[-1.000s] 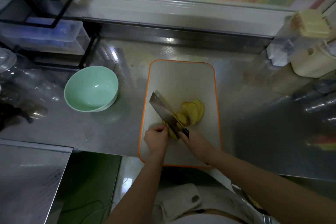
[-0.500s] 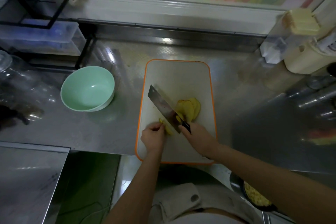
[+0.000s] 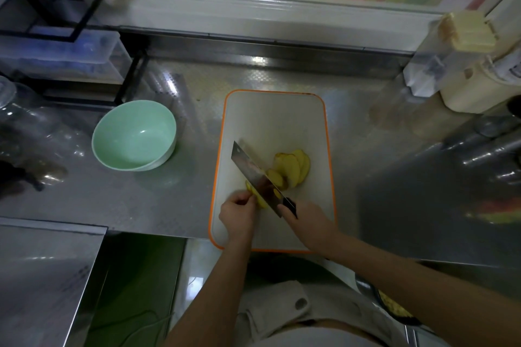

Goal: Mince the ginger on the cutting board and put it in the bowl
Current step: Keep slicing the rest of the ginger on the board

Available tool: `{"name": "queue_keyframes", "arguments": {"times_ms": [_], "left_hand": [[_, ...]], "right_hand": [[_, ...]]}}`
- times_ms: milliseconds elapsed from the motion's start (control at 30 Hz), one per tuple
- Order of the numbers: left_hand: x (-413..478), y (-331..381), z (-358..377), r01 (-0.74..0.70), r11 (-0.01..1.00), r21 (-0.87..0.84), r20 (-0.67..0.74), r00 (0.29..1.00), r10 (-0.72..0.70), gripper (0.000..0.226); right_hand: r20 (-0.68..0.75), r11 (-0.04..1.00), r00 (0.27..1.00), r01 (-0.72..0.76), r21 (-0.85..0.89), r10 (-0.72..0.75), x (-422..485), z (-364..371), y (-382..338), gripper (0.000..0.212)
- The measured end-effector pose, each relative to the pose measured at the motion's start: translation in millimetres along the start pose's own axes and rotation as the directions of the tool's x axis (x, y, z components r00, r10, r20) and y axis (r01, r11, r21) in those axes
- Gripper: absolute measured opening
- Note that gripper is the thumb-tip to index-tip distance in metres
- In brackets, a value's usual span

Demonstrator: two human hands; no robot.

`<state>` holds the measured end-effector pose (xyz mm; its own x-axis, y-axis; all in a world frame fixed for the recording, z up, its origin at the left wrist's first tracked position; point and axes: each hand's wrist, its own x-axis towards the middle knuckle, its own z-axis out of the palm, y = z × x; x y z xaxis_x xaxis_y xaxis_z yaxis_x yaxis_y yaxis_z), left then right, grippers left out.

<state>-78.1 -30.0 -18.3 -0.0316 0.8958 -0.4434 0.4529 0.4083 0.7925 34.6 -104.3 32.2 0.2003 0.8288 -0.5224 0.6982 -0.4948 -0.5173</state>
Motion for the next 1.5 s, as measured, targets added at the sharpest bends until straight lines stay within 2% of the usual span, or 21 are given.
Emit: {"name": "queue_keyframes", "arguments": {"times_ms": [200, 800, 1033, 1333, 1500], "left_hand": [[1.2, 0.9, 0.1, 0.010, 1.000, 0.024, 0.008, 1.000, -0.010, 0.015], [-2.5, 7.2, -1.6, 0.037, 0.999, -0.001, 0.006, 0.999, -0.037, 0.012], [-2.2, 7.7, -1.2, 0.025, 1.000, 0.008, 0.007, 1.000, -0.025, 0.012], [-2.2, 9.3, -1.0, 0.019, 1.000, 0.012, 0.007, 1.000, -0.019, 0.013], [-3.7, 8.0, -2.8, 0.014, 1.000, -0.009, 0.008, 1.000, -0.014, 0.012]], "right_hand": [[-0.026, 0.995, 0.998, -0.050, 0.084, 0.053, 1.9, 1.9, 0.9, 0.032], [-0.055, 0.998, 0.998, -0.023, 0.050, 0.026, 2.7, 9.1, 2.2, 0.030], [-0.024, 0.999, 1.000, -0.009, 0.042, 0.010, 3.3, 2.8, -4.4, 0.027], [-0.006, 0.991, 1.000, -0.023, 0.128, 0.024, 11.1, 2.1, -9.3, 0.034], [-0.033, 0.997, 0.999, -0.026, 0.075, 0.029, 20.5, 5.4, -12.0, 0.034]]}}
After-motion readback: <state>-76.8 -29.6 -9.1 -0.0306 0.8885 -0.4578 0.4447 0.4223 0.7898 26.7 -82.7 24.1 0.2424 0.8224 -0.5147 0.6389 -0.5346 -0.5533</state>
